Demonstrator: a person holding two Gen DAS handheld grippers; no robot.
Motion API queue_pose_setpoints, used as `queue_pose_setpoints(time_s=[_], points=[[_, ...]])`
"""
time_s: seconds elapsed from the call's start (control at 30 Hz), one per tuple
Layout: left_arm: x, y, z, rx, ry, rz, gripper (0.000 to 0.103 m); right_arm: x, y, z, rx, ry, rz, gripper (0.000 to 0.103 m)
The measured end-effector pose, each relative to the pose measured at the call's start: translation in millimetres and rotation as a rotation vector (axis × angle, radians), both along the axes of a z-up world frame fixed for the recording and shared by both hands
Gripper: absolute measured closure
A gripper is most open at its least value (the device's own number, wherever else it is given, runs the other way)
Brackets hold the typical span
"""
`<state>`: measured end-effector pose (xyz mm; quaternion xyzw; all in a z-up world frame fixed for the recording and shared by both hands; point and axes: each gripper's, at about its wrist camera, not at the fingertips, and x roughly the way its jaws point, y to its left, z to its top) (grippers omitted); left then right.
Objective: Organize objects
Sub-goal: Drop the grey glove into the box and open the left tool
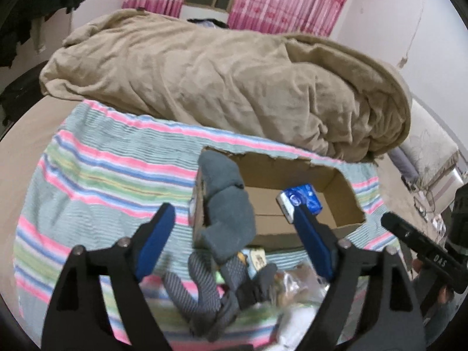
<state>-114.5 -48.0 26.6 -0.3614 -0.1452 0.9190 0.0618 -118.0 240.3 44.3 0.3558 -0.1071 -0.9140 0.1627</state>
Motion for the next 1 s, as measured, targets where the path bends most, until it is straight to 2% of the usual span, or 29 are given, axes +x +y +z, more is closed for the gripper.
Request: queue_pose_setpoints(time_s=[0.2, 0.33, 0.53, 0.67, 0.77, 0.87, 0.93, 1.0], points=[[39, -6, 12, -0.002, 0.03, -0.004, 0.017, 29, 5, 7, -0.006, -0.02, -0.007, 0.019], [42, -5, 17, -0.085, 0.076, 0.012, 0.017, 42, 5, 6, -0.005, -0.031, -0.004, 0.019], [6, -15, 3, -0.121, 0.057, 0.056, 0.017, 52, 5, 0, -0.008, -0.051, -0.009, 0.019], [-36, -18, -28, -0.143, -0.035, 0.05, 0.017, 47, 4, -14, -0.001, -0.09, -0.01, 0.019], [-60, -21, -49, -0.113, -0.102, 0.031, 0.017, 42, 3, -22, -0.002, -0.107, -0.006, 0.019], [-84, -19, -70, -0.15, -0.152, 0.028, 0.017, 36, 4, -29, 0.006, -0.12, -0.01, 0.019], [-92, -19, -80, -0.139, -0.175, 0.023, 0.016, 31, 5, -34, 0.004, -0.135, -0.013, 0.019], [-87, -21, -74, -0.116, -0.159, 0.028, 0.016, 30, 4, -37, 0.009, -0.141, -0.013, 0.019]])
